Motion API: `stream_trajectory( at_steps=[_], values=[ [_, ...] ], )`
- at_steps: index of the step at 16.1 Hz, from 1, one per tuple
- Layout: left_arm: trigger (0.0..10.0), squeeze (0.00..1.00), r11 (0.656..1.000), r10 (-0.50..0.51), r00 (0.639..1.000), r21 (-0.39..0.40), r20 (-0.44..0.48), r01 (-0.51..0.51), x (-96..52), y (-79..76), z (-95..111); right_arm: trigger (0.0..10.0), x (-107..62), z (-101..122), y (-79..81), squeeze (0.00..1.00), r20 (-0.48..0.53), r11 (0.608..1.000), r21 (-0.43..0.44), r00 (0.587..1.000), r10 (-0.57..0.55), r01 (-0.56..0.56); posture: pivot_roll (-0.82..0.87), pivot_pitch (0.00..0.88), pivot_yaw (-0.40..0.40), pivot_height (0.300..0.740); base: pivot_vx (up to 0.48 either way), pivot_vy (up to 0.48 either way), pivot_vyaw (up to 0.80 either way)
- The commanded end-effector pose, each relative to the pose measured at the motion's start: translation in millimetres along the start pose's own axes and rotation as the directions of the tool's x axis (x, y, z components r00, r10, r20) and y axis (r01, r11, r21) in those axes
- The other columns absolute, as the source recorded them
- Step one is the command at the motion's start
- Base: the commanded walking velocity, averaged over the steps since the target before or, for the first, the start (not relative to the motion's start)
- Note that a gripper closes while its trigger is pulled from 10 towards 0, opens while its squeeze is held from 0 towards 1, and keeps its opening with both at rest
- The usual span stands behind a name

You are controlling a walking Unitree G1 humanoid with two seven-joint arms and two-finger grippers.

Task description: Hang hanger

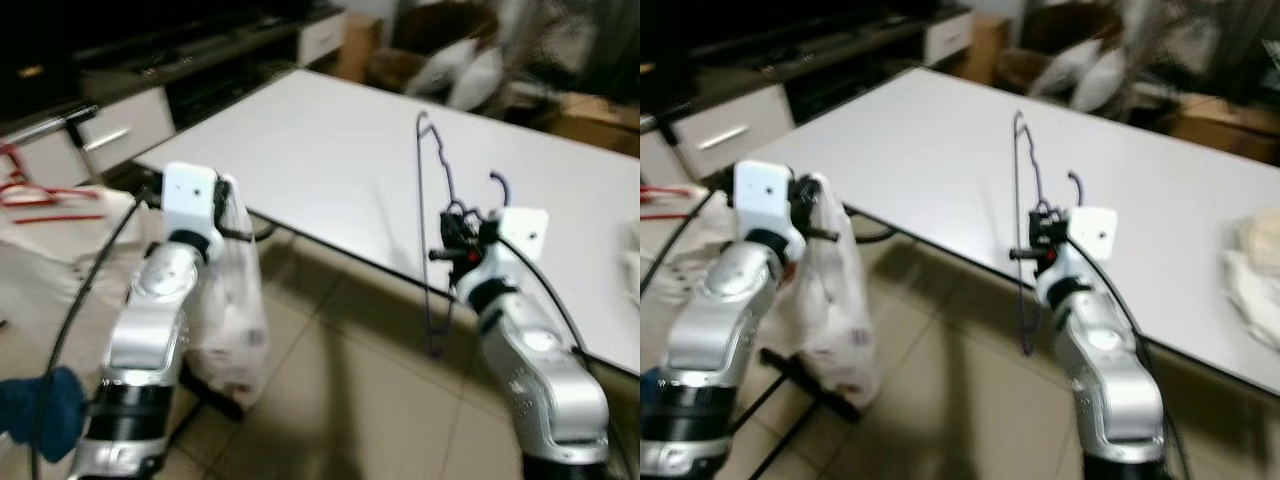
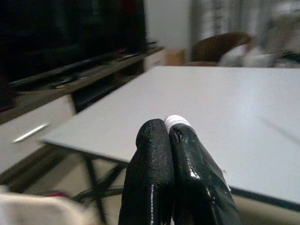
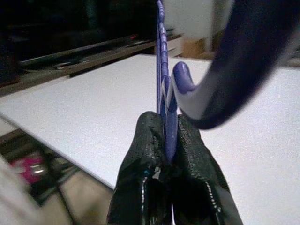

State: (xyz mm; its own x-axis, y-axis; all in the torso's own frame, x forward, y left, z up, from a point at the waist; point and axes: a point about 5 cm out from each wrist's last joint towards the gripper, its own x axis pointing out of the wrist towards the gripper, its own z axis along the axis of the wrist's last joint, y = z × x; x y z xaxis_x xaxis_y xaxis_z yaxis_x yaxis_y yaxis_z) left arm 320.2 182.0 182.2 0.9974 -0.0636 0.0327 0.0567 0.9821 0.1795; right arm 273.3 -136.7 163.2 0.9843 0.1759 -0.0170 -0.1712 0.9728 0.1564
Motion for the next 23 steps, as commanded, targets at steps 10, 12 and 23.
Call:
stream_trajectory(
  at_steps=[10,12,23],
  values=[
    [10.0,0.00,1.000,-0.017,0.998,0.000,0.065,0.017,6.5,-4.1,14.0,10.0,-0.2,3.5,-5.7,0.00,0.017,1.000,-0.011,1.000,-0.018,0.018,0.09,0.000,-0.023,0.740,0.401,0.000,-0.56],
    [10.0,0.00,1.000,-0.025,0.997,0.000,0.078,0.025,11.4,-5.2,18.4,10.0,0.1,4.6,-6.6,0.00,0.021,1.000,-0.007,1.000,-0.022,0.022,0.09,0.000,-0.018,0.740,0.401,0.000,-0.80],
    [10.0,0.00,0.974,0.007,0.766,-0.178,0.643,0.140,73.6,25.8,287.7,10.0,6.9,9.9,-6.6,0.00,0.054,1.000,0.002,0.998,-0.025,0.025,0.09,0.000,-0.013,0.740,0.380,0.000,-0.07]
  ],
)
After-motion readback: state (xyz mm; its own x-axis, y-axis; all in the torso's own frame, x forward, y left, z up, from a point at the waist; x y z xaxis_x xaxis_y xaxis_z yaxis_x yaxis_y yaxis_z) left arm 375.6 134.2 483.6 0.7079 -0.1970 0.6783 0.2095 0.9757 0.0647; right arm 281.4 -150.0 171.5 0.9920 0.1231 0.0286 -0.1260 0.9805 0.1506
